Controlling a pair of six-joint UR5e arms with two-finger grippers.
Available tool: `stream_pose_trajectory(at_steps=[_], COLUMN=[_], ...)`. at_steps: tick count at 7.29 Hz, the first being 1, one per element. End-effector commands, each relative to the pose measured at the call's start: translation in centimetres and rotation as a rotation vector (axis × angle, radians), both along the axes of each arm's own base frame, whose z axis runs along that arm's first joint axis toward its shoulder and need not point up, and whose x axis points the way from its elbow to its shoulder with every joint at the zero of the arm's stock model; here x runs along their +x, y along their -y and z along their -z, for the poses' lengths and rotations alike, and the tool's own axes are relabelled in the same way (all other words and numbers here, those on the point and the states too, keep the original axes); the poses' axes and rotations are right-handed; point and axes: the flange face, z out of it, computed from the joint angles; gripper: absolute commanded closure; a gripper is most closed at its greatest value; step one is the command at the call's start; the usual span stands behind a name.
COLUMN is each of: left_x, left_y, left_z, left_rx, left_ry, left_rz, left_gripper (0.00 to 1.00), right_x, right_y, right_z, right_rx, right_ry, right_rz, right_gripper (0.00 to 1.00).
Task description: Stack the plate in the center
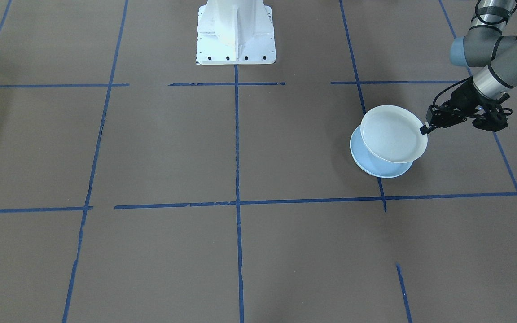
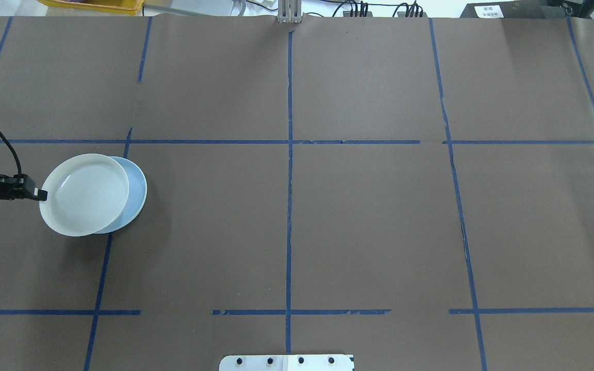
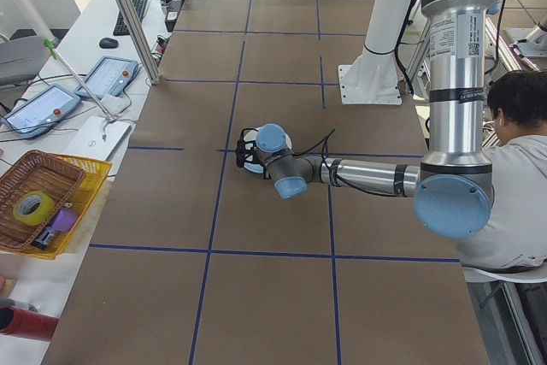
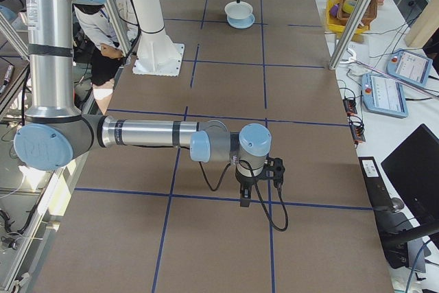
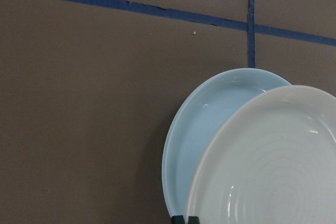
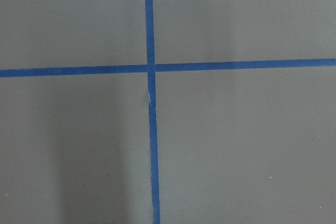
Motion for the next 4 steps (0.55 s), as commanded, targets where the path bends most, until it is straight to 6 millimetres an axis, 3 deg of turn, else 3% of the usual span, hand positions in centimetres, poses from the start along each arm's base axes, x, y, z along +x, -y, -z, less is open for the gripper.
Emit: stream_pose_trajectory(at_steps=[1, 4], left_x=[0.1, 1.3], left_y=[0.9, 2.4], left_z=[-0.8, -0.7], left_rx=[-0.038, -0.072], left_ry=[-0.007, -0.017], left_rz=[-0.012, 0.002], left_gripper=[1.00, 1.00], right_x=[0.0, 0.0], right_y=[0.0, 0.0], right_z=[0.0, 0.0], right_rx=[-0.001, 0.000], right_ry=[-0.001, 0.000], right_rz=[-0.001, 0.000], right_gripper=[0.00, 0.00])
